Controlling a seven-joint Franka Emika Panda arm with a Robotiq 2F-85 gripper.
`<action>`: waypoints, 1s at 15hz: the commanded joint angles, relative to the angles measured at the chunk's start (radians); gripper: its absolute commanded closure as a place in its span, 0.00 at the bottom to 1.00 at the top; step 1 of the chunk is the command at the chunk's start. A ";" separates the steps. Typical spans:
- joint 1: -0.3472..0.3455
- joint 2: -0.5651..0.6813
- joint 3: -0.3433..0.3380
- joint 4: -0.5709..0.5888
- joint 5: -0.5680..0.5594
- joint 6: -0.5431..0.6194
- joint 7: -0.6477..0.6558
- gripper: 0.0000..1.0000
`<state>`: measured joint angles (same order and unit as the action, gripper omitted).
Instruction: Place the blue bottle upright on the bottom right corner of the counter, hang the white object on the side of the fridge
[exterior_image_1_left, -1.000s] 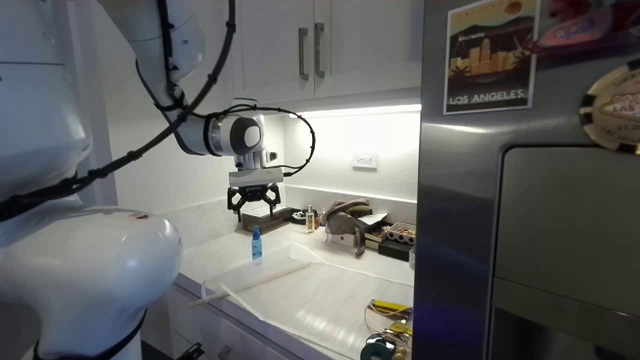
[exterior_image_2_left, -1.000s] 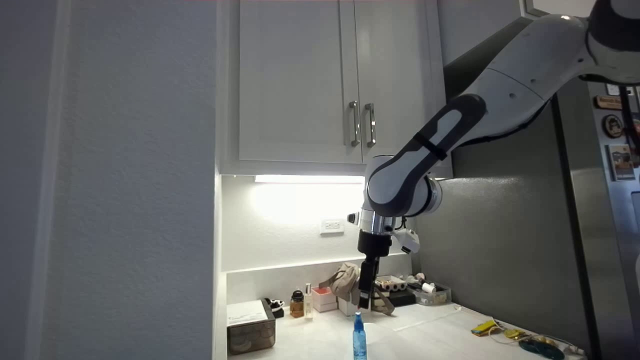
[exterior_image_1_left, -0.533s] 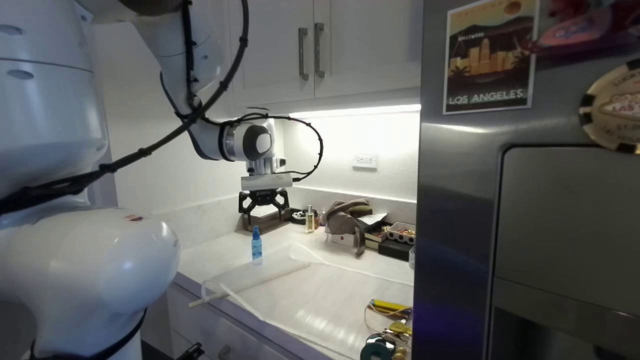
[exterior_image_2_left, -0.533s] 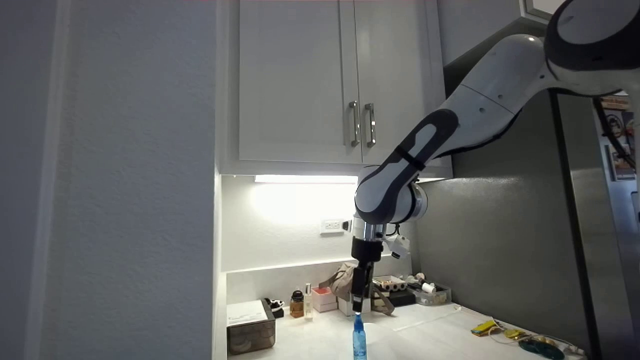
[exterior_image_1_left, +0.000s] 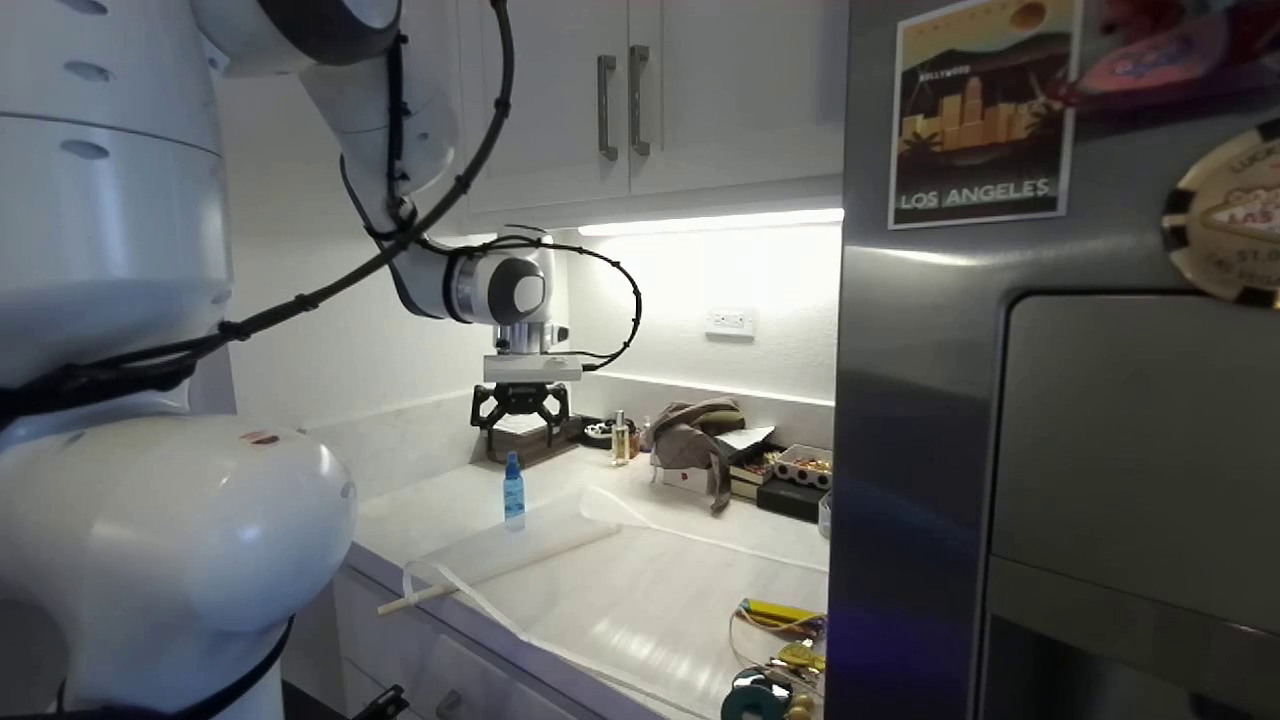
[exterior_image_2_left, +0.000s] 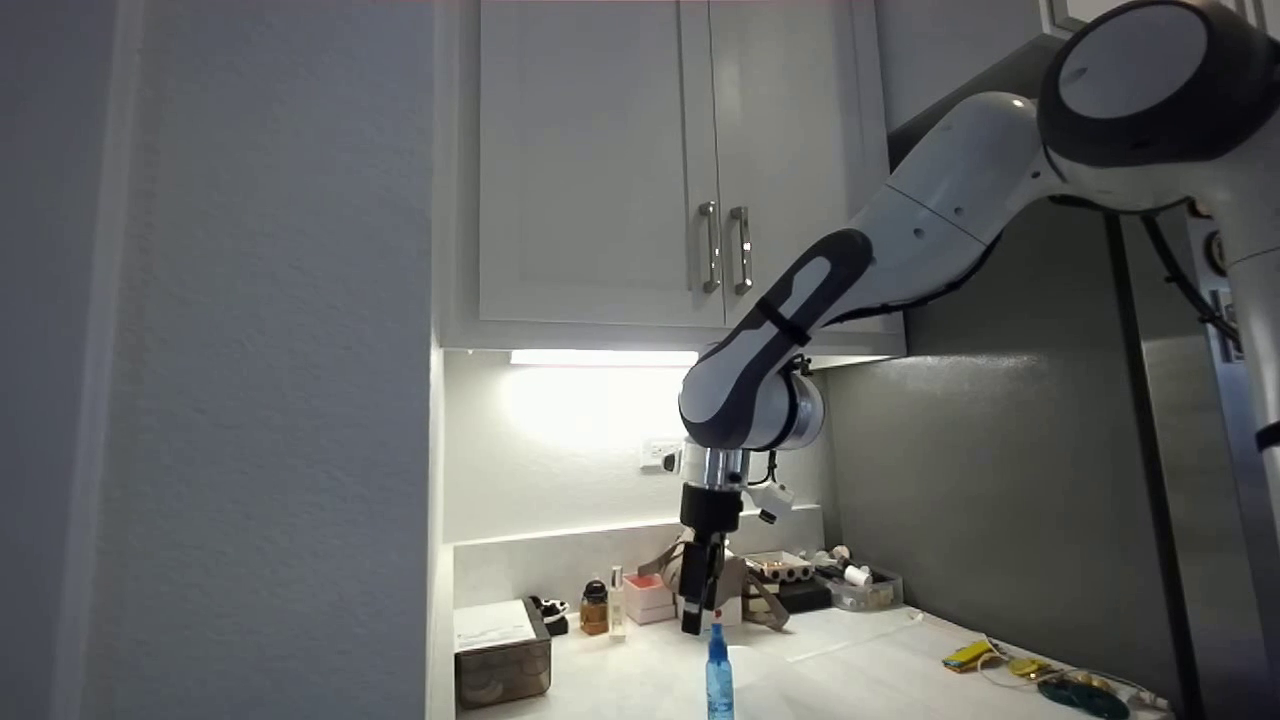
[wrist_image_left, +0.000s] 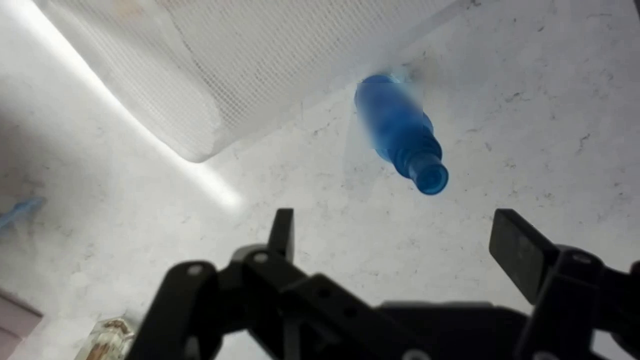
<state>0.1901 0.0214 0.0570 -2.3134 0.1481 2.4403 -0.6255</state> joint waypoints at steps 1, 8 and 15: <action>-0.035 -0.003 0.029 0.018 0.022 -0.059 -0.012 0.00; -0.051 -0.009 0.033 0.004 0.011 -0.092 0.002 0.12; -0.053 0.000 0.034 0.012 0.005 -0.103 0.008 0.73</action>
<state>0.1537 0.0224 0.0718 -2.3138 0.1482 2.3656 -0.6249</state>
